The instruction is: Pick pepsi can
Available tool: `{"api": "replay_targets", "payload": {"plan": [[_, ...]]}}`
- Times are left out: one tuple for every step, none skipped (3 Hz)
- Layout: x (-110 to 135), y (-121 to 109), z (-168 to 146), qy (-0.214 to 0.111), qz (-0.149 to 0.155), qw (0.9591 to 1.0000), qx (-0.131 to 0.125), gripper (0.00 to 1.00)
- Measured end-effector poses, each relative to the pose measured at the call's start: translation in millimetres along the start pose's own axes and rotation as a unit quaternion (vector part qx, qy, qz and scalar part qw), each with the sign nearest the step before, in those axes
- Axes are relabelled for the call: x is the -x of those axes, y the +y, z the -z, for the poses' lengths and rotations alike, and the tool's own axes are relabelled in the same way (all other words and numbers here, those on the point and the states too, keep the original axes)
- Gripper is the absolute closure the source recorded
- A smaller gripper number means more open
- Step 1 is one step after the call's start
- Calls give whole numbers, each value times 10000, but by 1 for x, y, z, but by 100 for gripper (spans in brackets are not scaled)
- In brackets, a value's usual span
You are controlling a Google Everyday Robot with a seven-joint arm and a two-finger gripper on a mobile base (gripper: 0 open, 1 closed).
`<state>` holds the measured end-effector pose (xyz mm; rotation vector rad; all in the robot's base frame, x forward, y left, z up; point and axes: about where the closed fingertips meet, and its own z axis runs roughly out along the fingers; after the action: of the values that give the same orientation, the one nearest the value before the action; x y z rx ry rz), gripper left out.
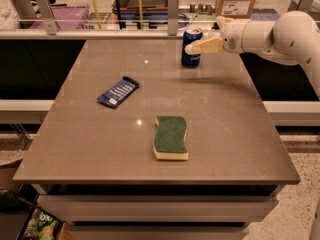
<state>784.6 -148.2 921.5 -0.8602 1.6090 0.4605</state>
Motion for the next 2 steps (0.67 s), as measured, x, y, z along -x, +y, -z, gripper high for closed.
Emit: {"api": "replay_targets", "payload": {"plan": [[-3,5,-13,-69,-178,9995,245,0],[-8,13,-22,-58,-348,9980,516,0]]}}
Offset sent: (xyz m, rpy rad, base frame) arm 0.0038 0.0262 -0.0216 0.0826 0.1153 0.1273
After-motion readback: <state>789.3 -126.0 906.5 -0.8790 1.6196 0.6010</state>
